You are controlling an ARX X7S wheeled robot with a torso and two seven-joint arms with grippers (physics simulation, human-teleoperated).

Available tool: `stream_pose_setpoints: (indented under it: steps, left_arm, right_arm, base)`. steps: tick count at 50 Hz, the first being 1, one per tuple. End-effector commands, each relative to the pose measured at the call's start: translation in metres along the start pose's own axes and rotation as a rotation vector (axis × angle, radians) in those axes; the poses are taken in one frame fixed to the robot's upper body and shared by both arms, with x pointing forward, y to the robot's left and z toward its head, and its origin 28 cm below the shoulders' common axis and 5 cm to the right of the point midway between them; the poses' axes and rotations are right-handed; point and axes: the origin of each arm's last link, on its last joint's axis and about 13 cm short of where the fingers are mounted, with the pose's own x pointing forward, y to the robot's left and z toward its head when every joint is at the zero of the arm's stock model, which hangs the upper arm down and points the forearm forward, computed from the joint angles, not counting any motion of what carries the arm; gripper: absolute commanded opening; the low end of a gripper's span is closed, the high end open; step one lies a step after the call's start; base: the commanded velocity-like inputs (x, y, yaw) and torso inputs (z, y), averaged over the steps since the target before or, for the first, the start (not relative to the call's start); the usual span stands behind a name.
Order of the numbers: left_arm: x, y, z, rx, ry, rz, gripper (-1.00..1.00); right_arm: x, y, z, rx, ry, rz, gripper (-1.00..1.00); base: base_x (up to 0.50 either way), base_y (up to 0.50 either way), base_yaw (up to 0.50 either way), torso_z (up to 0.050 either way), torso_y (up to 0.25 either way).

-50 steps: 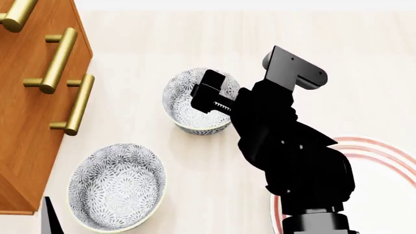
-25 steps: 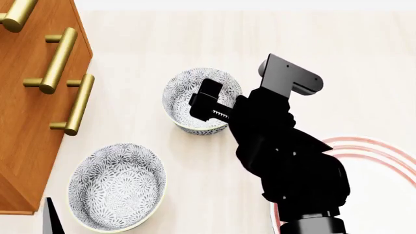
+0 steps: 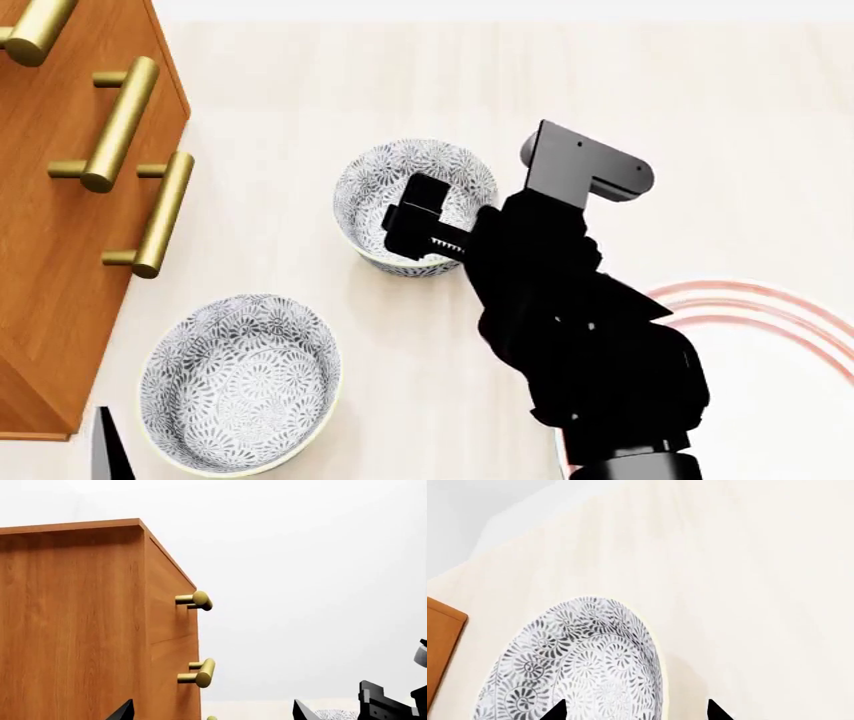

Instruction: Pick up the bowl and put it in the front on the plate.

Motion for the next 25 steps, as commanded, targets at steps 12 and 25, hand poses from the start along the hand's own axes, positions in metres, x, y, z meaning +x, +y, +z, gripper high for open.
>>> stream_pose_setpoints:
  steps: [12,25]
  left_arm:
    - [0.0011,-0.0001,-0.0004,0.006,0.002,-0.001,1.00]
    - [0.0016,0.0006,-0.0011,0.004,0.005,0.007,1.00]
  right_arm:
    - [-0.0017,0.0033,-0.0028,-0.041,-0.043,0.025,-1.00]
    - [-0.0063,0.0066,0.0030,-0.060,-0.078,0.032,-1.00]
  base:
    - [0.00,0.00,0.00,0.000,0.000]
    - [0.00,0.00,0.00,0.000,0.000]
